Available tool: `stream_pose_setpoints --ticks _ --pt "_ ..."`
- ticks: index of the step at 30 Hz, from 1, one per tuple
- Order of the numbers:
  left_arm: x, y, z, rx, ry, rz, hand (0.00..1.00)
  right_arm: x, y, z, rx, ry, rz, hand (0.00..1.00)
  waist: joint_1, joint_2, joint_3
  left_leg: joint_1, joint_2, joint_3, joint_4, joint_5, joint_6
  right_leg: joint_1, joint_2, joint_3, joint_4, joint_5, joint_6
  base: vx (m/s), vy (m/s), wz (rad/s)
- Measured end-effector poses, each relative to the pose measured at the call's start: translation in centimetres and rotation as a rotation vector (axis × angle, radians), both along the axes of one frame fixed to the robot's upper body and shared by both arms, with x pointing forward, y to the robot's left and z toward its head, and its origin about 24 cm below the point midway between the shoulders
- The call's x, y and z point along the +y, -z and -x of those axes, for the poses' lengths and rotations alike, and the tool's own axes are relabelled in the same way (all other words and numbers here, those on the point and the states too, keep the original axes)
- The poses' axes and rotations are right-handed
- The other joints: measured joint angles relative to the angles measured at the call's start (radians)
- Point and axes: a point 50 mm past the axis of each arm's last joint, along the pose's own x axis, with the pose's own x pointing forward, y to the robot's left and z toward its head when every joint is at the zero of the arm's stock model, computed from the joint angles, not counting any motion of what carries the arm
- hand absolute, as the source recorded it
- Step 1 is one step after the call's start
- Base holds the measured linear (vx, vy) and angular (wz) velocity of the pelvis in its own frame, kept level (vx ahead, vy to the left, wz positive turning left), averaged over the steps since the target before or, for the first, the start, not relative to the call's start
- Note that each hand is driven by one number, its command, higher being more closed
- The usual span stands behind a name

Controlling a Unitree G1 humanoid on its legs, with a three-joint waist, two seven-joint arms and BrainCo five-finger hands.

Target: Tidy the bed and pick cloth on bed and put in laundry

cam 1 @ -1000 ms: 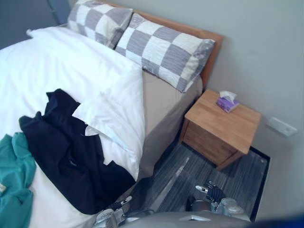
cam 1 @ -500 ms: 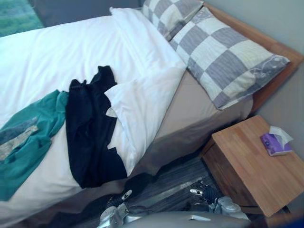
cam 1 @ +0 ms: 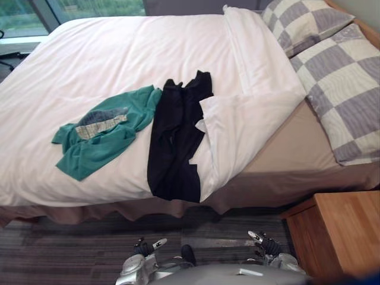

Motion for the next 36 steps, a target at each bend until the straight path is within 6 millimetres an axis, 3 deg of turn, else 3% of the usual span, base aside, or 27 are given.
stream_pose_setpoints --ticks 2,7,13,16,22,24,27,29,30,32,36 --pt "0.2 -0.1 -0.3 0.006 0.061 -0.013 0.00 0.2 0.1 0.1 0.004 0.056 -0.024 0.00 -0.010 -0.009 0.004 0.005 0.003 -0.027 0.000 -0.010 -0.006 0.012 0.002 0.002 0.022 0.011 -0.016 0.07 -0.005 0.46" --pt "0.5 -0.1 -0.4 0.034 0.085 -0.023 0.00 0.0 0.1 0.2 0.020 0.122 -0.029 0.00 -0.014 -0.004 0.010 0.020 0.039 -0.028 0.000 -0.020 -0.014 -0.014 0.025 0.059 0.102 0.066 -0.053 0.06 0.010 0.08" --pt "1.0 0.1 0.3 0.088 0.086 -0.031 0.00 0.1 0.6 1.5 0.090 0.263 -0.053 0.00 -0.014 -0.010 0.002 0.071 0.064 0.055 0.001 -0.034 -0.037 -0.033 0.050 0.170 0.110 0.105 -0.033 0.10 -0.004 -0.36" --pt "1.1 0.3 1.0 0.124 0.024 -0.016 0.00 -0.3 0.7 1.9 0.087 0.355 -0.020 0.00 -0.032 0.000 -0.004 0.074 0.067 0.112 0.001 -0.039 -0.044 -0.029 0.065 0.213 0.043 0.106 -0.032 0.05 -0.056 -0.75" --pt "0.6 0.7 1.6 0.148 -0.089 0.042 0.00 -3.3 0.7 5.4 0.158 0.607 0.132 0.00 -0.054 0.022 -0.006 0.074 0.087 0.168 0.000 -0.027 -0.059 0.002 0.096 0.239 -0.075 0.104 -0.030 -0.01 -0.139 -0.36" --pt "0.4 0.7 1.6 0.147 -0.097 0.054 0.00 -4.6 0.5 6.5 0.169 0.704 0.173 0.00 -0.057 0.028 -0.009 0.074 0.096 0.168 0.000 -0.020 -0.065 0.010 0.102 0.238 -0.088 0.102 -0.027 -0.05 -0.115 -0.06" --pt "0.6 0.7 1.7 0.146 -0.121 0.082 0.00 -8.9 -1.2 5.9 0.052 0.864 0.271 0.00 -0.054 0.014 -0.009 0.067 0.090 0.168 -0.001 -0.015 -0.065 0.011 0.094 0.237 -0.097 0.062 -0.019 -0.11 -0.106 -0.03" --pt "0.6 0.8 2.0 0.150 -0.131 0.100 0.00 -14.2 -3.9 5.5 -0.092 0.966 0.396 0.00 -0.053 0.010 -0.017 0.062 0.080 0.160 -0.001 -0.009 -0.064 0.007 0.081 0.224 -0.101 0.035 -0.014 -0.12 -0.036 0.21" --pt "0.6 0.8 2.1 0.151 -0.140 0.102 0.00 -15.6 -4.8 5.5 -0.130 0.984 0.433 0.00 -0.052 0.010 -0.019 0.061 0.078 0.158 0.000 -0.009 -0.063 0.011 0.078 0.220 -0.101 0.029 -0.005 -0.08 0.001 0.21" --pt "1.2 0.8 3.3 0.163 -0.158 0.096 0.00 -19.8 -8.5 4.2 -0.289 0.974 0.558 0.00 -0.043 0.005 -0.027 0.053 0.070 0.146 0.000 -0.010 -0.061 0.012 0.071 0.212 -0.103 0.028 0.002 -0.02 0.035 0.14" --pt "2.2 0.9 5.8 0.217 -0.166 0.071 0.00 -23.1 -13.4 0.7 -0.488 0.853 0.687 0.00 -0.041 -0.034 -0.046 0.036 0.049 0.125 0.000 -0.019 -0.043 0.009 0.056 0.208 -0.114 0.042 0.014 0.06 0.061 0.13"
